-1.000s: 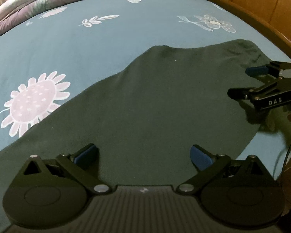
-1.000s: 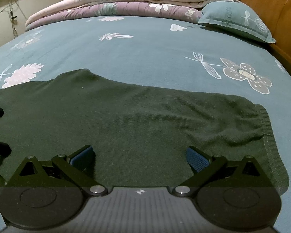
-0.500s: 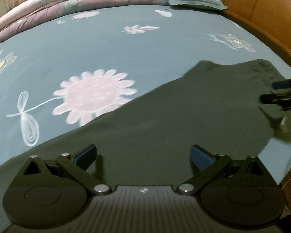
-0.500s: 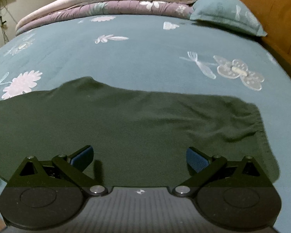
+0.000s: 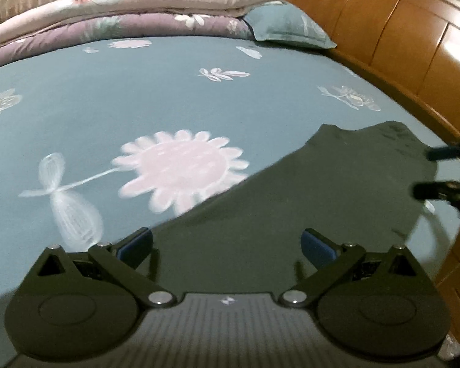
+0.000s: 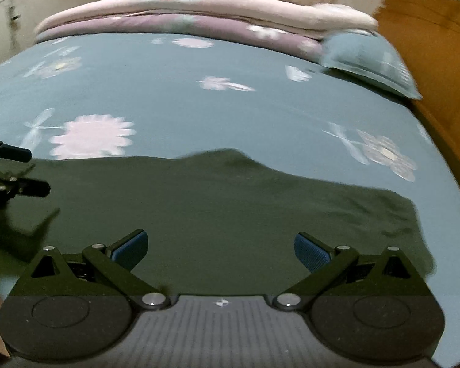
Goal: Fold clothes
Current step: 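Roll the left gripper sideways and lower it to the trouser end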
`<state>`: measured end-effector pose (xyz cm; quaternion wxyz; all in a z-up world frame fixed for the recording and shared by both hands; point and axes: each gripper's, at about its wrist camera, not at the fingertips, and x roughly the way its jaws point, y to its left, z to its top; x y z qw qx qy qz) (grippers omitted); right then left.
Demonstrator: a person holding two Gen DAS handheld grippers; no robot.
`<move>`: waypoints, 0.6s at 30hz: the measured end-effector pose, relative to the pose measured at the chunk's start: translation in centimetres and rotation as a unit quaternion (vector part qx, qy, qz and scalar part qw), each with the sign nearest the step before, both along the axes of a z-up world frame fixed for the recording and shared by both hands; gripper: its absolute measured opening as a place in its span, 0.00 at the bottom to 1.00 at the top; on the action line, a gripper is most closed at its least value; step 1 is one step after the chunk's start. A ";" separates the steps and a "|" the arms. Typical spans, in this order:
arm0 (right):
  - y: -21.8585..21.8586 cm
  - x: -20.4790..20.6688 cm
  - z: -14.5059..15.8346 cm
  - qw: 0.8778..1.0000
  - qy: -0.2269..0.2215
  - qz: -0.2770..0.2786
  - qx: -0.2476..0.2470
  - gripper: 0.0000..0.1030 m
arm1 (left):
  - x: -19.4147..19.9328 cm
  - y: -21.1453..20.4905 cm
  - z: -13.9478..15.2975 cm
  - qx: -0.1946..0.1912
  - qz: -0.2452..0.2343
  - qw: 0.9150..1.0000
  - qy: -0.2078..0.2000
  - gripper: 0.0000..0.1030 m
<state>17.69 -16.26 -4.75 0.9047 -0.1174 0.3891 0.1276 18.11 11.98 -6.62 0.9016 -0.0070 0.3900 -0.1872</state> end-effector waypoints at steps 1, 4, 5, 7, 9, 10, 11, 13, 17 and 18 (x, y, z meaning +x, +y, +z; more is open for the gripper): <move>1.3 0.1 0.0 1.000 0.002 0.013 -0.003 1.00 | -1.0 1.1 0.1 -0.002 0.003 1.000 0.001 0.99; 4.9 0.3 -0.1 0.999 0.008 0.053 -0.008 1.00 | -4.2 4.5 -0.3 -0.006 0.026 1.000 0.010 0.99; 6.1 0.4 -0.2 0.998 0.011 0.068 -0.007 1.00 | -4.9 5.4 -0.6 -0.005 0.037 0.999 0.013 0.99; 8.2 0.7 -0.2 0.995 0.016 0.094 -0.010 1.00 | -6.1 7.4 -1.4 -0.009 0.069 0.997 0.024 0.99; 10.3 0.7 -0.1 0.993 0.017 0.119 -0.018 1.00 | -6.7 8.7 -2.0 -0.018 0.094 0.995 0.028 0.99; 11.1 0.6 -0.1 0.991 0.018 0.130 -0.021 1.00 | -7.0 9.3 -2.2 -0.025 0.102 0.994 0.023 0.99; 11.9 0.6 0.0 0.990 0.018 0.141 -0.023 1.00 | -7.3 9.8 -2.3 -0.032 0.110 0.993 0.019 0.99; 13.2 0.7 0.0 0.987 0.019 0.160 -0.027 1.00 | -7.6 10.7 -1.8 -0.047 0.132 0.990 0.015 0.99; 14.6 0.7 0.2 0.982 0.016 0.185 -0.033 1.00 | -8.5 12.6 -1.6 -0.073 0.169 0.983 0.002 0.99; 14.8 0.8 0.2 0.981 0.016 0.189 -0.034 1.00 | -8.8 13.2 -1.9 -0.070 0.185 0.980 0.006 0.99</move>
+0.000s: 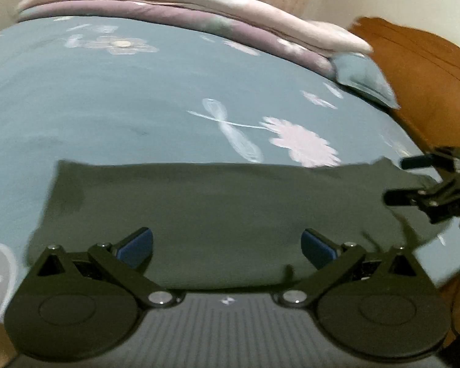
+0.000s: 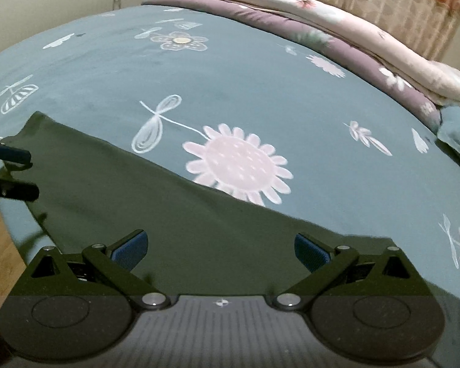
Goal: Fold clothes
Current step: 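Roll the left gripper sideways and lower it to the trouser end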
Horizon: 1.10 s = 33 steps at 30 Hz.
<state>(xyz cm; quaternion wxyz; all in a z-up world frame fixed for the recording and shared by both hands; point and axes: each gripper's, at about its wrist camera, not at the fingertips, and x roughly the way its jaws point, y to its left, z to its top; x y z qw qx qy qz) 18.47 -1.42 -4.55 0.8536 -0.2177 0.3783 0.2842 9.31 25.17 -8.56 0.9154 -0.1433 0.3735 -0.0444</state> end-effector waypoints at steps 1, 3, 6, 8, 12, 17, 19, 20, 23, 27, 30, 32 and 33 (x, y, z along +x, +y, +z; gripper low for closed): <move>0.2 0.0 0.0 1.000 0.001 0.004 -0.001 1.00 | -0.2 0.5 -0.2 -0.004 0.009 1.000 0.000 0.99; 0.7 0.2 -0.1 1.000 0.003 0.010 -0.005 1.00 | -0.6 1.5 -0.3 -0.019 0.018 1.000 -0.002 0.99; 1.3 0.3 -0.3 1.000 0.003 0.017 -0.011 1.00 | -0.8 2.6 0.2 -0.013 0.043 0.999 -0.003 0.99; 1.8 0.3 -0.2 1.000 0.003 0.020 -0.010 1.00 | -0.9 3.5 -0.1 -0.008 0.063 0.998 0.003 0.99; 2.4 0.4 0.0 1.000 0.000 0.025 -0.013 1.00 | -1.3 4.4 0.2 -0.018 0.073 0.997 0.003 0.99; 2.9 0.7 -0.4 1.000 0.009 0.026 -0.015 1.00 | 1.2 4.3 1.6 -0.021 0.063 0.997 -0.044 0.99; 3.2 0.6 -0.5 0.999 0.008 0.030 -0.019 1.00 | 2.7 4.1 1.5 -0.017 0.055 0.997 -0.053 0.99; 3.4 0.5 -0.5 0.999 0.008 0.032 -0.020 1.00 | 3.2 4.2 1.2 -0.015 0.056 0.997 -0.048 0.99; 3.4 0.2 -0.3 0.999 0.006 0.035 -0.025 1.00 | 4.3 4.5 0.0 -0.007 0.069 0.997 -0.031 0.99; 2.8 0.3 -0.4 0.999 0.011 0.023 -0.031 1.00 | 4.5 5.6 -0.1 0.003 0.103 0.994 -0.037 0.99; 2.4 0.6 -0.4 0.999 0.013 0.012 -0.027 1.00 | 3.9 6.1 0.7 -0.014 0.110 0.993 -0.049 0.99; 2.3 0.7 -0.4 1.000 0.014 0.010 -0.023 1.00 | 3.5 6.1 0.9 -0.026 0.102 0.993 -0.057 0.99; 2.3 0.8 -0.5 1.000 0.015 0.011 -0.022 1.00 | 3.4 5.9 0.7 -0.029 0.094 0.994 -0.056 0.99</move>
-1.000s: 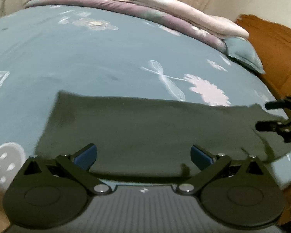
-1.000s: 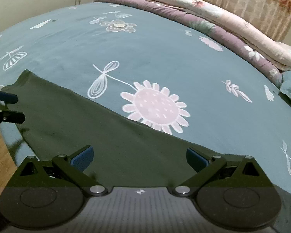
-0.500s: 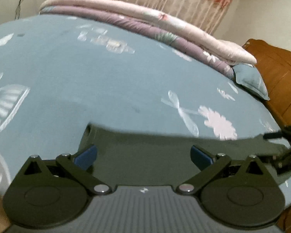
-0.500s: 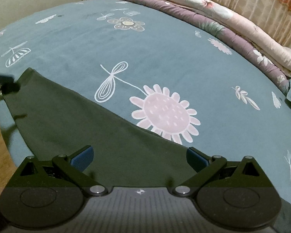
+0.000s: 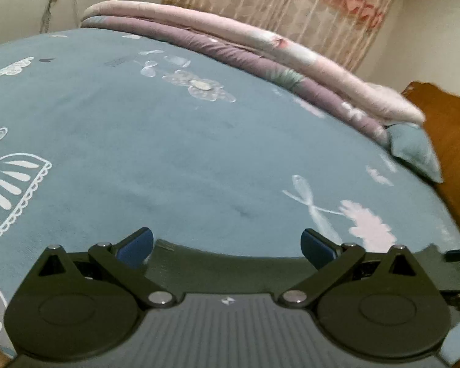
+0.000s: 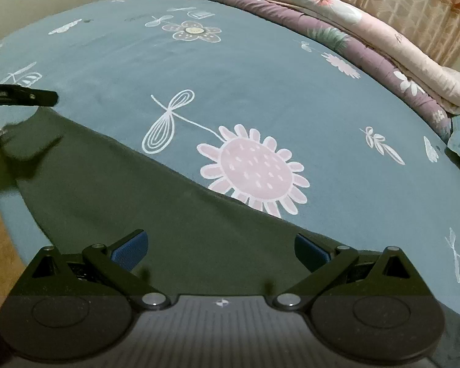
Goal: Fold clothes
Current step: 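Roll the left gripper sideways and lower it to the trouser end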
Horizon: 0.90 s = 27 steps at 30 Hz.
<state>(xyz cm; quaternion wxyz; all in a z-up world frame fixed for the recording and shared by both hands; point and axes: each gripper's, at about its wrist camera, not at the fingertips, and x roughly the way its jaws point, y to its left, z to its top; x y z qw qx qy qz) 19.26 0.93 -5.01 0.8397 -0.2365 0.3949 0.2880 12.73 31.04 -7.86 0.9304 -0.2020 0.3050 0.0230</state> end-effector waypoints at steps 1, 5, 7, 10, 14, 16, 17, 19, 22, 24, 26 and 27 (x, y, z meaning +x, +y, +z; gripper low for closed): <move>0.1 0.0 -0.1 1.000 0.001 0.002 0.000 1.00 | 0.0 -0.2 -0.1 -0.003 -0.008 1.000 0.000 0.99; 0.6 0.2 -0.5 1.000 0.005 0.010 -0.002 1.00 | 0.6 -0.6 -1.4 -0.008 -0.021 1.000 0.013 0.99; 0.9 0.2 -0.6 1.000 0.006 0.015 -0.004 1.00 | 1.0 -0.5 -1.8 -0.007 -0.018 1.000 0.017 0.98; 1.1 0.2 -0.5 1.000 0.006 0.021 -0.002 1.00 | 0.2 -0.2 -0.1 0.008 -0.006 1.000 0.009 0.98; 1.0 0.6 -0.4 1.000 0.012 0.021 0.007 1.00 | -2.0 2.2 1.2 -0.042 0.009 0.999 0.007 0.99; 1.2 0.9 -0.6 1.000 0.017 0.023 0.009 1.00 | -3.2 3.9 1.2 -0.101 0.020 0.995 0.013 0.99; 1.4 1.0 -0.7 0.999 0.018 0.025 0.009 1.00 | -3.9 4.4 1.1 -0.126 0.025 0.992 0.015 0.99; 1.8 1.1 -0.8 0.999 0.022 0.035 0.015 1.00 | -5.2 4.6 0.8 -0.157 0.030 0.987 0.015 0.99; 2.9 1.2 -0.8 0.998 0.028 0.058 0.025 1.00 | -6.8 4.1 0.3 -0.174 0.037 0.984 0.024 0.99; 4.1 1.2 -0.7 0.996 0.023 0.084 0.025 1.00 | -7.4 3.8 -0.2 -0.176 0.047 0.983 0.034 0.99; 5.9 0.9 -0.4 0.992 0.011 0.121 0.021 1.00 | -8.0 3.8 -0.7 -0.193 0.061 0.979 0.036 0.99; 7.0 0.5 -0.3 0.990 0.003 0.143 0.018 1.00 | -8.4 3.8 -1.0 -0.206 0.065 0.976 0.035 0.99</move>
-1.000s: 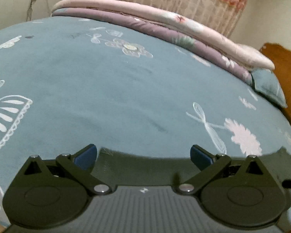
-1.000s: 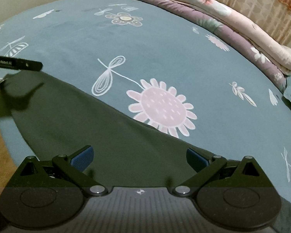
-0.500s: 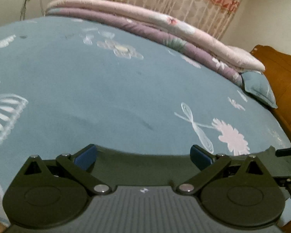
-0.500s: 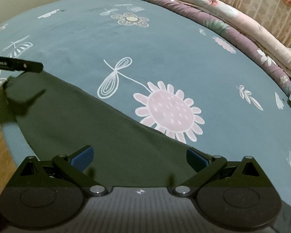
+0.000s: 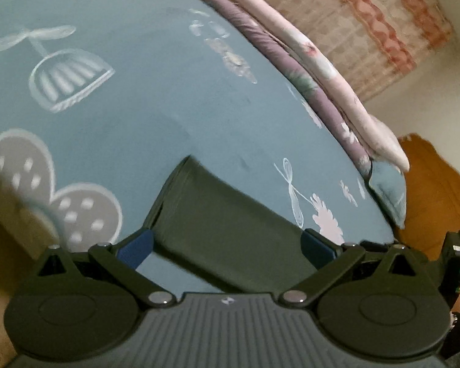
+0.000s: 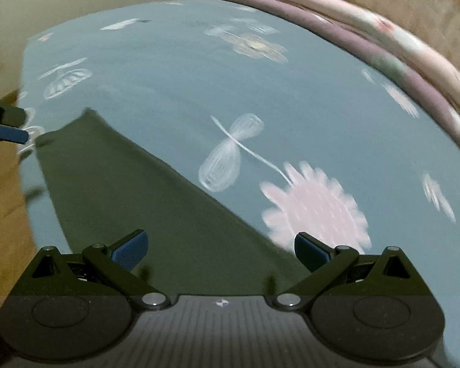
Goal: Fold clothes
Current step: 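Roll the left gripper sideways and lower it to the trouser end, then close the left gripper on the dark green trouser end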
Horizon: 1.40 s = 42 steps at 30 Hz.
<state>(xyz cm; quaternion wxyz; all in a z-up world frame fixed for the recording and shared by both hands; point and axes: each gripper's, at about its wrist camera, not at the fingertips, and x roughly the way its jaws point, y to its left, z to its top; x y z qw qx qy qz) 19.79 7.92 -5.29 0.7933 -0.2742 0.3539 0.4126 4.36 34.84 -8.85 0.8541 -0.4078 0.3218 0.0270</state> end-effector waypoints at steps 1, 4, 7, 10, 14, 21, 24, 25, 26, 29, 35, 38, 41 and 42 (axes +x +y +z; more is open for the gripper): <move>1.1 -0.4 0.1 1.000 -0.009 0.023 -0.001 1.00 | -0.2 0.0 -0.2 -0.010 0.002 1.000 -0.003 0.99; 4.4 -2.1 0.5 0.995 -0.038 0.096 -0.005 1.00 | -0.8 -0.1 -0.5 -0.022 0.012 1.000 -0.005 0.99; 7.8 -4.3 0.2 0.983 -0.066 0.173 -0.014 1.00 | -1.2 0.3 -0.8 -0.039 0.031 0.999 -0.003 0.99; 10.5 -6.3 -0.6 0.968 -0.090 0.233 -0.029 1.00 | -1.3 1.5 -0.9 -0.073 0.054 0.996 -0.007 0.99; 13.2 -8.0 -1.9 0.956 -0.095 0.275 -0.047 1.00 | -0.6 2.7 -1.0 -0.090 0.074 0.993 0.012 0.99; 15.2 -10.3 -3.7 0.937 -0.156 0.301 -0.088 1.00 | 0.4 3.2 -1.9 -0.113 0.081 0.990 0.024 0.99; 15.4 -11.2 -4.4 0.926 -0.189 0.312 -0.101 1.00 | 0.4 3.1 -2.7 -0.140 0.085 0.986 0.022 0.99; 15.7 -11.4 -4.5 0.923 -0.198 0.314 -0.102 1.00 | 0.4 3.0 -2.9 -0.148 0.088 0.985 0.020 0.99; 16.0 -11.6 -4.6 0.920 -0.206 0.316 -0.104 1.00 | 0.3 2.9 -3.2 -0.159 0.092 0.983 0.019 0.99; 16.4 -12.1 -4.7 0.913 -0.229 0.320 -0.109 1.00 | 0.2 2.8 -4.0 -0.186 0.097 0.978 0.013 0.99; 16.3 -11.7 -4.2 0.912 -0.242 0.315 -0.107 1.00 | 1.2 2.6 -5.0 -0.209 0.099 0.973 0.005 0.99; 16.3 -11.4 -4.0 0.914 -0.240 0.311 -0.104 1.00 | 1.9 2.4 -5.4 -0.218 0.097 0.971 0.000 0.99; 16.5 -11.3 -3.9 0.916 -0.236 0.308 -0.101 1.00 | 2.5 2.4 -5.7 -0.223 0.102 0.969 -0.008 0.99; 16.4 -11.2 -3.9 0.916 -0.237 0.307 -0.100 1.00 | 2.8 2.4 -5.8 -0.223 0.101 0.970 -0.012 0.99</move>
